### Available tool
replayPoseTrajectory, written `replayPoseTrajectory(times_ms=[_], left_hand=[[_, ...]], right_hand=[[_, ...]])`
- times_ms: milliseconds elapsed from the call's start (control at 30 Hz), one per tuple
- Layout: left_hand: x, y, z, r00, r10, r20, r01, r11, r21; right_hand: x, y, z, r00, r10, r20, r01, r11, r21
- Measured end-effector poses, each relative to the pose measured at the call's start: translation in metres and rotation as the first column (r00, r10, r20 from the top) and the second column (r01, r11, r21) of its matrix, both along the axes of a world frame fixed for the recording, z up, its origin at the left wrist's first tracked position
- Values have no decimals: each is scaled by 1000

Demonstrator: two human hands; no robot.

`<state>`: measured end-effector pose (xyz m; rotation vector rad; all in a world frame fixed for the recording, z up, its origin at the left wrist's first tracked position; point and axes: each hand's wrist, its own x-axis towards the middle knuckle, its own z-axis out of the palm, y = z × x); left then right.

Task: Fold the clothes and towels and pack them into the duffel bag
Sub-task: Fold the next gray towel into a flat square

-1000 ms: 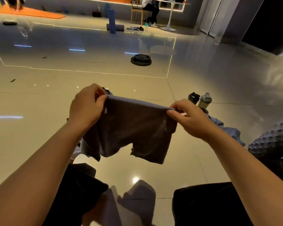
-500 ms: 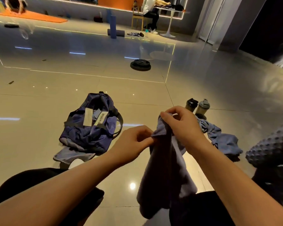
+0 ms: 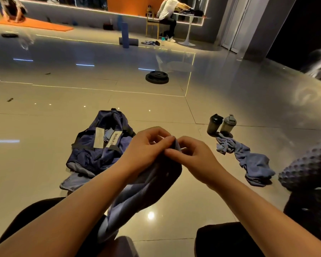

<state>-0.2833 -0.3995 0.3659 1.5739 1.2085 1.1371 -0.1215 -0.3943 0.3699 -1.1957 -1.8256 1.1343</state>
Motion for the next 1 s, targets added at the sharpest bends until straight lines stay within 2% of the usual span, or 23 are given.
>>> replayPoseTrajectory(times_ms=[167,267,333,367,467,567,667,733,833,1000], left_hand=[[-26,-2,3,991,-129,-36,126,989,-75],[-42,-8,-5,952,-301,-58,279,928,-247],[-44,-15,-15,885,-434,-170,363,871,-331],[-44,-17,-20,858,-448,-250,359,872,-332],[-54,-10,-24,879,-252,-405,155,954,-257],[-68,0,-13,903,-40,-427,-45,981,-187],[-79,4,-7,898,103,-427,-167,979,-115],[-86,6,-4,875,167,-454,-223,972,-71],[-93,9,-3,790,232,-567,-283,959,-2],[-99,8,-4,722,254,-644,-305,952,34]], right_hand=[[9,5,6,999,15,49,-18,998,68],[16,2,11,995,40,-89,-44,998,-39],[22,1,14,975,-20,-222,-6,993,-116],[26,2,16,964,-68,-258,36,991,-127],[40,8,22,936,-236,-260,205,969,-140],[52,14,20,915,-352,-198,325,933,-155],[59,19,15,909,-413,-63,402,906,-134],[63,22,12,901,-434,-1,431,895,-111],[63,25,10,890,-455,32,456,886,-87],[61,28,7,899,-430,89,433,901,-23]])
